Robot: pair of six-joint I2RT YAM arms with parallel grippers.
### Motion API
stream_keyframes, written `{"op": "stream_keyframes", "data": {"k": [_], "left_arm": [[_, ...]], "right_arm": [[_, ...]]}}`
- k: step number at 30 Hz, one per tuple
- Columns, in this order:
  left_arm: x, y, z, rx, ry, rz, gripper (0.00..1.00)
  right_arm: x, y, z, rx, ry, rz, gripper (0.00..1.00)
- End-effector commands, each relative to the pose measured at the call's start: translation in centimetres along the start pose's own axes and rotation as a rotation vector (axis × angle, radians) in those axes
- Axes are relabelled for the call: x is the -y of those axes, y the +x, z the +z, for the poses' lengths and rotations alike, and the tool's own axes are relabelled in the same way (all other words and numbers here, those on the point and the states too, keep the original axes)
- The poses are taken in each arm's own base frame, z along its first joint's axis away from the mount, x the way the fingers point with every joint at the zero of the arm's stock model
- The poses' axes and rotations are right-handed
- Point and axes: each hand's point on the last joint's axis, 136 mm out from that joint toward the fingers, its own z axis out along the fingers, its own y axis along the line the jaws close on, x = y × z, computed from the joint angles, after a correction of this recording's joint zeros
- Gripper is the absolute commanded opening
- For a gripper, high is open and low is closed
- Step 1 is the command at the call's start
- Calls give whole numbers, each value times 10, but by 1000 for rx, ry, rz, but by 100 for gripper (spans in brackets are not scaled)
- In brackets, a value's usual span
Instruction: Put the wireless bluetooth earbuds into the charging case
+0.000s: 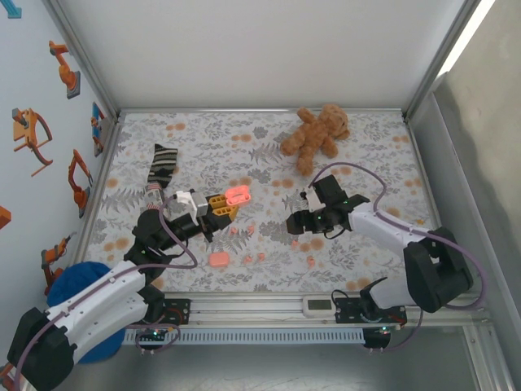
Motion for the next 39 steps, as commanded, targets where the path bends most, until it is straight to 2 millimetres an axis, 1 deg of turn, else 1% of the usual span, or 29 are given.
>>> {"op": "stream_keyframes", "data": {"k": [1,4,8,16,24,32,39], "left_arm": [[4,-5,0,28,20,6,0],[3,-2,2,21,18,0,0],[4,-3,2,23,20,-1,0],[4,-1,2,19,20,-9,0],[3,1,0,17,10,-13,0],[3,3,-2,5,3,-10,0],[3,6,-4,3,-6,-8,0]], "right_arm": [[1,-7,1,6,12,9,75],[2,-7,6,-3,3,13,75],[-1,-6,11,-19,-19,16,73],[-1,6,19,-57,-41,23,67],[-14,5,25,-69,-72,-10,60],[-17,15,35,-117,-66,-19,57],[-16,26,35,-148,-43,-23,52]]}}
